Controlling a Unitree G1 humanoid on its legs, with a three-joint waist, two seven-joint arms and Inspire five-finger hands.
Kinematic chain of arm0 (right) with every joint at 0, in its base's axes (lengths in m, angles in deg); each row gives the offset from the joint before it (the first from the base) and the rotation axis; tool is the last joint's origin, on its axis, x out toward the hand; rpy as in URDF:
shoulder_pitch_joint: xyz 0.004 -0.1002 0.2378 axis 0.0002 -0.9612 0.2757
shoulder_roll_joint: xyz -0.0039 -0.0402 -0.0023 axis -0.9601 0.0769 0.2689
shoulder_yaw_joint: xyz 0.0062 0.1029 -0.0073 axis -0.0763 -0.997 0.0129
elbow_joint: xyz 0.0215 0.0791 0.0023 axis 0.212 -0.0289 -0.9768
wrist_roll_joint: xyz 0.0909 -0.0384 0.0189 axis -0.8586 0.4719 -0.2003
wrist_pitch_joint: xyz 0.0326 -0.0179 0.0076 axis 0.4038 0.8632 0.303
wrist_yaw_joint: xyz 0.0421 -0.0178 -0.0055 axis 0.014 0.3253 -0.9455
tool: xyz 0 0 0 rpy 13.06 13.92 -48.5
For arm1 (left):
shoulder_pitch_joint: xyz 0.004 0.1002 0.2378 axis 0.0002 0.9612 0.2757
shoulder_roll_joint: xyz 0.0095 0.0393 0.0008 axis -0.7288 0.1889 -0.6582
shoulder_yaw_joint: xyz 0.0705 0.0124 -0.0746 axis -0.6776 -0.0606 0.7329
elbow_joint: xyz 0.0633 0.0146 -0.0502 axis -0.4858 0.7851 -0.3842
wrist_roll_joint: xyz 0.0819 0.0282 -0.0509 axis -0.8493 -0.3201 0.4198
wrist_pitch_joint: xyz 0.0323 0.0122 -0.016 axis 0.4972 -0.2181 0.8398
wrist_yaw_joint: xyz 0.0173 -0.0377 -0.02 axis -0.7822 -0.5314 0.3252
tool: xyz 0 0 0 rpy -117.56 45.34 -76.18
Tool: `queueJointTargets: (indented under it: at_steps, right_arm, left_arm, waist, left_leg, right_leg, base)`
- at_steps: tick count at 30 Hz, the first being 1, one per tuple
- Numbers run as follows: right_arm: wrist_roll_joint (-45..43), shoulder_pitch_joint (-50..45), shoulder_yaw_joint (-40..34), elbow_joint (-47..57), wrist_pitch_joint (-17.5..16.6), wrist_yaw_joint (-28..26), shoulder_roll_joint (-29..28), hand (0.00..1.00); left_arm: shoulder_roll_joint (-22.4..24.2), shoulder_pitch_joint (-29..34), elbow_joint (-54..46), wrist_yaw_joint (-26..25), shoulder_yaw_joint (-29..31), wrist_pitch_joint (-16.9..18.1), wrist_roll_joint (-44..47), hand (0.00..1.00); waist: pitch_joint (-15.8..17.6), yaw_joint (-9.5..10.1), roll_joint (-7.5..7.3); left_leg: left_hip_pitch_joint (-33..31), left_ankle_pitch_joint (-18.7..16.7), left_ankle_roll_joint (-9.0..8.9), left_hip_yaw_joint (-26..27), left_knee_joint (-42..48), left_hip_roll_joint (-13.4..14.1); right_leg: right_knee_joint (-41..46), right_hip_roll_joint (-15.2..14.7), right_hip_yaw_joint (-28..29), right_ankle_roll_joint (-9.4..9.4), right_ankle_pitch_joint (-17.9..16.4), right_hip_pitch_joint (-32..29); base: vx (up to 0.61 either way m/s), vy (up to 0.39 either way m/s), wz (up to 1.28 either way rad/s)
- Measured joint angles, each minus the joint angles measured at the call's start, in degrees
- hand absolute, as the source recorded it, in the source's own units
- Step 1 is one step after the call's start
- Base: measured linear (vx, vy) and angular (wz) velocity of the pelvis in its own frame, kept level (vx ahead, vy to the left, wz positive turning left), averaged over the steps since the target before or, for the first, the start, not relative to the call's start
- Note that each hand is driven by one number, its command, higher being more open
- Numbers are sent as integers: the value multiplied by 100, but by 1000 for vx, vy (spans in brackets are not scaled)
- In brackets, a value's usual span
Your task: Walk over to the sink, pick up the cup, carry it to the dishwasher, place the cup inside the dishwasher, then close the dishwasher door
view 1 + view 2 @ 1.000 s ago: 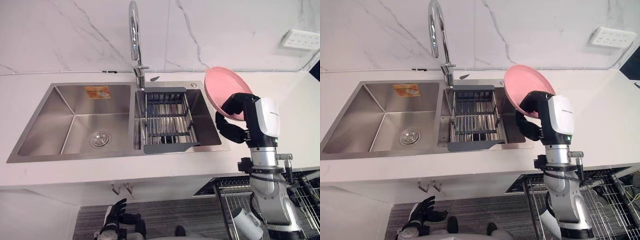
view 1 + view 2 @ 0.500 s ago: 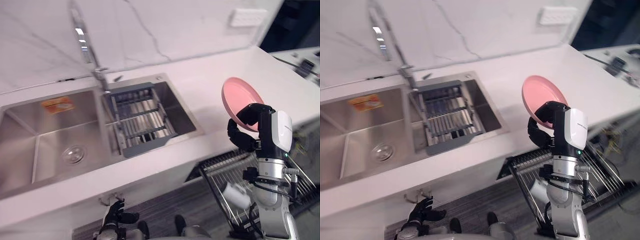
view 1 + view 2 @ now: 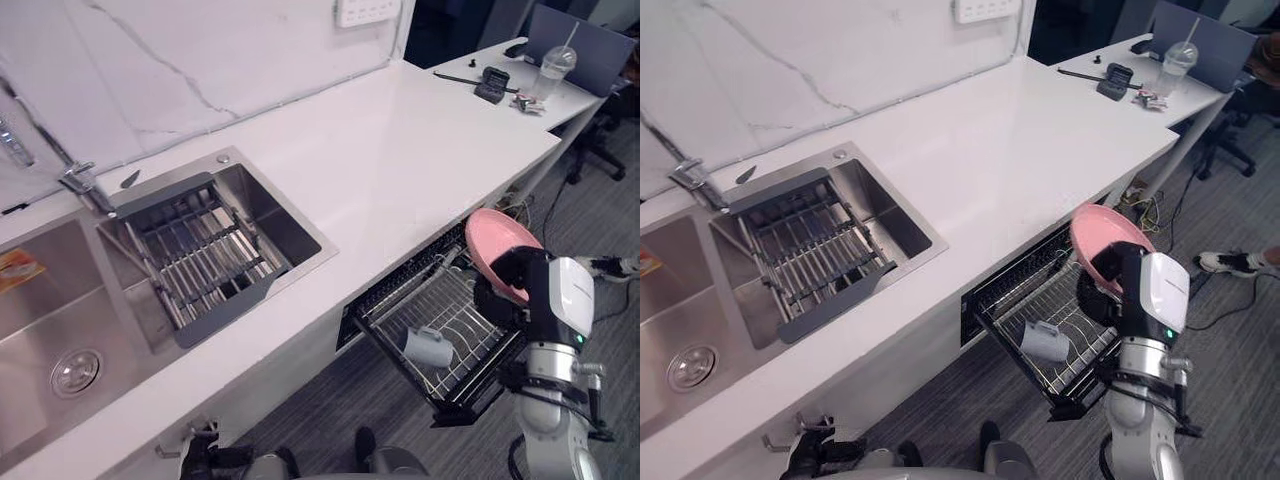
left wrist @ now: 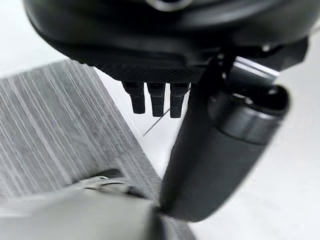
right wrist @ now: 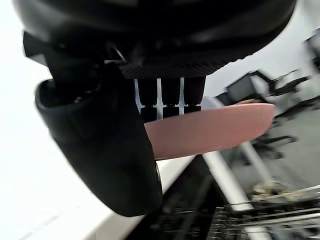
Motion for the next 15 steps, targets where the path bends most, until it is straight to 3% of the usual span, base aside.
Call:
queueJointTargets:
  at_steps: [5,8,15]
  right_arm:
    - [-115,-16,-96,-721,1,-6,0,30]
    - [-145,28,-181,-889,7,-9,16,30]
    - [-558,901,-303,-1424,190,95,321,30]
  left_arm:
    - [-3,-26,92,130,-173,32,-11,90]
    - [31,-62,61,159,-264,69,-122,90]
    - [66,-287,-184,253,-414,305,-167,90]
  waist:
    - [-41,21,83]
    - [61,8,206]
    - [682,27,389]
  left_leg:
    - [46,54,14,-129,-139,-95]
    - [34,148,43,-177,-246,-169]
    - [-437,232,152,-54,-184,-289]
  right_leg:
    - [-161,-66,-138,30,17,129]
    - [-118,-119,-160,32,16,77]
    - [663,-273,18,61,-131,-781]
  base:
    - [54,28,15]
    - [-40,12,9]
    - [-123,18,-7]
